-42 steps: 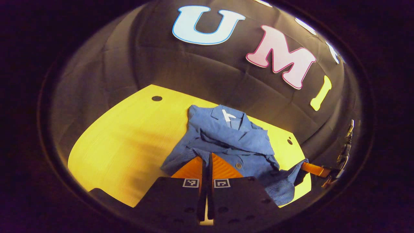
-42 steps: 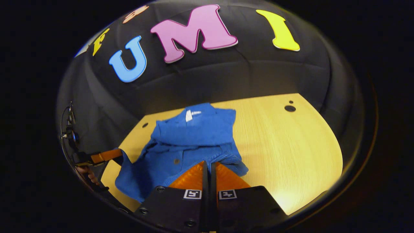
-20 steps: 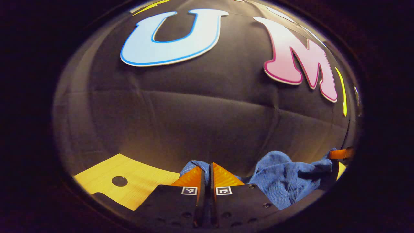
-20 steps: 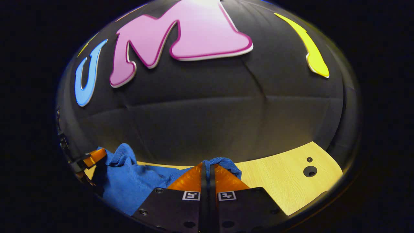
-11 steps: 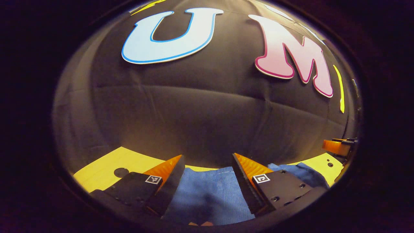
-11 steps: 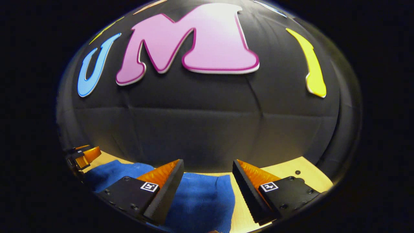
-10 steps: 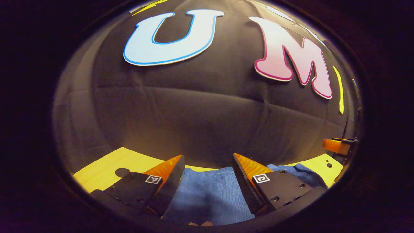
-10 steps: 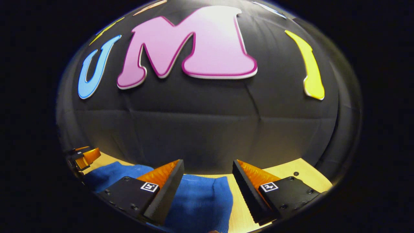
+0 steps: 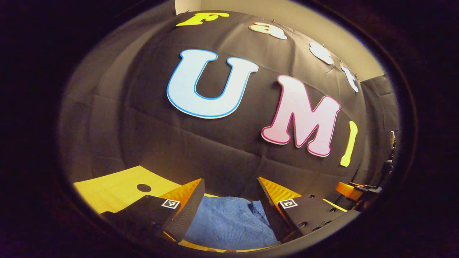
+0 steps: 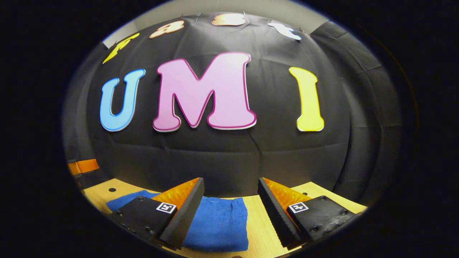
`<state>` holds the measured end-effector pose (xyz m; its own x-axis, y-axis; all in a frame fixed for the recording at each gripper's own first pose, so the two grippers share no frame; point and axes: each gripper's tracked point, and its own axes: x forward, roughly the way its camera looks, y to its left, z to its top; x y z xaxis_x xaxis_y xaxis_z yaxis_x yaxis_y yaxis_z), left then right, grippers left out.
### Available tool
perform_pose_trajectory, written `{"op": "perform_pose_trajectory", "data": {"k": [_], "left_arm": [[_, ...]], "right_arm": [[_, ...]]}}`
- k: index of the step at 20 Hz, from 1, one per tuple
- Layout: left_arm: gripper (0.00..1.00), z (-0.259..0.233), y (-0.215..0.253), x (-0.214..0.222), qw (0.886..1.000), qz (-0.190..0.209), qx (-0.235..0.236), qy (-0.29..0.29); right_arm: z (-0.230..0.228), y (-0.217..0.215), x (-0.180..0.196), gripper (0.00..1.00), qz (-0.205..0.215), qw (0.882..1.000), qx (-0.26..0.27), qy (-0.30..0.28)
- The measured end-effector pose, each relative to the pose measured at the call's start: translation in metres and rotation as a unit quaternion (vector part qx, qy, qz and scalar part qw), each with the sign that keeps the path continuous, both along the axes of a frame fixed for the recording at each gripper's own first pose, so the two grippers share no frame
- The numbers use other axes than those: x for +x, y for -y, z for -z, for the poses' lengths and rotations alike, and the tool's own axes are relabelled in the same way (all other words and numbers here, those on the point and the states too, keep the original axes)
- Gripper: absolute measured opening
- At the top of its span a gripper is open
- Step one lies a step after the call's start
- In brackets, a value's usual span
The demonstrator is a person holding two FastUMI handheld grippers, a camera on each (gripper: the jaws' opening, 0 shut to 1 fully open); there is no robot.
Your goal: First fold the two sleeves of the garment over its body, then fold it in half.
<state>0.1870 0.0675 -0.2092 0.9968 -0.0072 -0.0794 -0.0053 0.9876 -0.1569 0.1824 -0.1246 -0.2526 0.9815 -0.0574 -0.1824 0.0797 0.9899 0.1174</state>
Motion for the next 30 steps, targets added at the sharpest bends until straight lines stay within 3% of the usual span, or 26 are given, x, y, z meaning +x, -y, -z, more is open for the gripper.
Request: {"op": "perform_pose_trajectory", "data": {"k": [3, 5, 8, 10, 13, 17, 22, 27, 30], "left_arm": [[0.84, -0.059, 0.001, -0.063, 0.997, 0.009, 0.018, 0.072], [0.82, -0.089, 0.003, -0.109, 0.993, 0.020, 0.059, 0.102], [0.82, -0.117, 0.012, -0.176, 0.984, 0.020, 0.129, 0.118], [0.82, -0.124, 0.020, -0.224, 0.991, 0.001, 0.107, 0.086], [0.82, -0.127, 0.016, -0.283, 0.996, -0.024, 0.069, 0.044], [0.82, -0.144, 0.017, -0.303, 0.995, -0.012, 0.091, 0.035], [0.81, -0.203, 0.022, -0.284, 0.991, -0.014, 0.101, 0.089], [0.81, -0.217, 0.049, -0.300, 0.986, 0.018, 0.121, 0.117], [0.81, -0.208, 0.053, -0.304, 0.986, 0.024, 0.130, 0.101]], "right_arm": [[-0.035, -0.004, -0.047, 0.97, 0.011, 0.999, 0.008, 0.033], [-0.052, -0.011, -0.088, 0.98, 0.010, 1.000, 0.006, 0.021], [-0.095, -0.003, -0.126, 0.98, 0.022, 0.995, -0.045, 0.089], [-0.099, -0.003, -0.154, 0.97, 0.027, 0.995, -0.071, 0.061], [-0.127, -0.012, -0.192, 0.98, 0.009, 0.997, -0.066, 0.033], [-0.172, -0.025, -0.231, 0.94, -0.025, 0.995, -0.091, 0.032], [-0.205, -0.044, -0.259, 0.97, -0.031, 0.998, -0.055, 0.028], [-0.216, -0.045, -0.273, 0.97, -0.032, 0.998, -0.049, 0.036], [-0.210, -0.041, -0.278, 0.97, -0.023, 0.999, -0.036, 0.022]]}}
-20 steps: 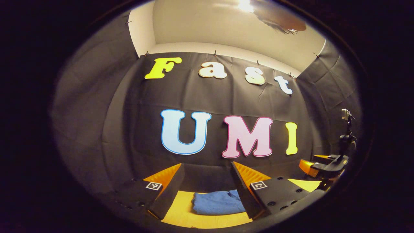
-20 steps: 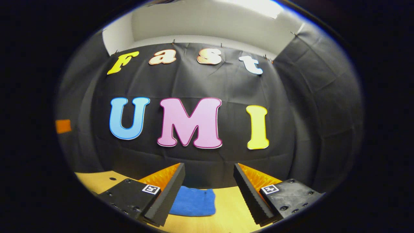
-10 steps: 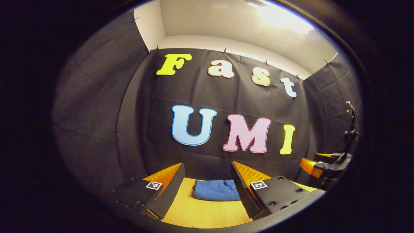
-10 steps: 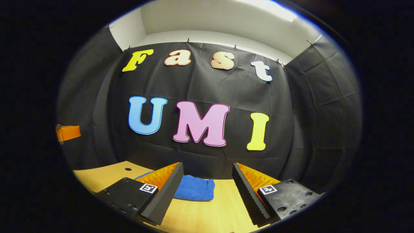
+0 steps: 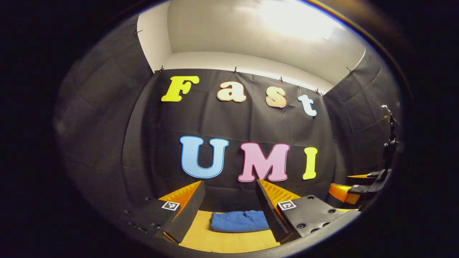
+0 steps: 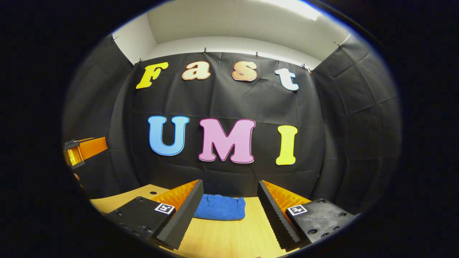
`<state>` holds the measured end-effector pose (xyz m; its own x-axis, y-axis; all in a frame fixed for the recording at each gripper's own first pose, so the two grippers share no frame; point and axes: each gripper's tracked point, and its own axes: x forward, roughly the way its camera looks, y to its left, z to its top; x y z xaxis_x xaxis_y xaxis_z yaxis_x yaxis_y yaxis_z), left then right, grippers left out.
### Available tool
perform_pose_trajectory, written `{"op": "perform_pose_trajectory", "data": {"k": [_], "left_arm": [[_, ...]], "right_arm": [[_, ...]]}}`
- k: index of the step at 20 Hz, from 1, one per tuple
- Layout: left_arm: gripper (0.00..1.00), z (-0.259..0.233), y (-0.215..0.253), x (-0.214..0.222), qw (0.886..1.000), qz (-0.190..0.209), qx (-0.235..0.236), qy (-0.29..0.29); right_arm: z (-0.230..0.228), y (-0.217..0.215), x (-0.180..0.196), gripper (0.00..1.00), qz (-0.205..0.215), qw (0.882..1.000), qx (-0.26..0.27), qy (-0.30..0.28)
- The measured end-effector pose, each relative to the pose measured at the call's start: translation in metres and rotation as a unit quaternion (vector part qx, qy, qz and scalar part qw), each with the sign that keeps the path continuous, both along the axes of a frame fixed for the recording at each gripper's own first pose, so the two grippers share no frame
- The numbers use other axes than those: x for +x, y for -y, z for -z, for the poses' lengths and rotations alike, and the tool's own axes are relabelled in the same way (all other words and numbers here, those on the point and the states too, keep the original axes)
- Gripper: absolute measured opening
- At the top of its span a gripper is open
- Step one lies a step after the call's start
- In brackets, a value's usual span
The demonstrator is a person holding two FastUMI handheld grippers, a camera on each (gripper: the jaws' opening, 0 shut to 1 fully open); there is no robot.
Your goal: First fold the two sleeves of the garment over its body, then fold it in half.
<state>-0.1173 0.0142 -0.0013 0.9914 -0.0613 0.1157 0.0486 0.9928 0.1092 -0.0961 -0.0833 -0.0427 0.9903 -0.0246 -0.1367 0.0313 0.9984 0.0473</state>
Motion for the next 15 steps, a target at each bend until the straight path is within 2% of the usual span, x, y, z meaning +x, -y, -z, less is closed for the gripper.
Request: {"op": "perform_pose_trajectory", "data": {"k": [3, 15], "left_arm": [[0.81, -0.005, 0.000, -0.004, 1.000, 0.002, -0.008, 0.000], [0.81, 0.001, -0.020, -0.013, 1.000, -0.020, -0.004, -0.008]], "right_arm": [[-0.004, 0.002, -0.005, 0.97, 0.010, 1.000, 0.018, 0.001], [-0.014, -0.009, -0.008, 0.97, 0.004, 1.000, 0.000, 0.014]]}}
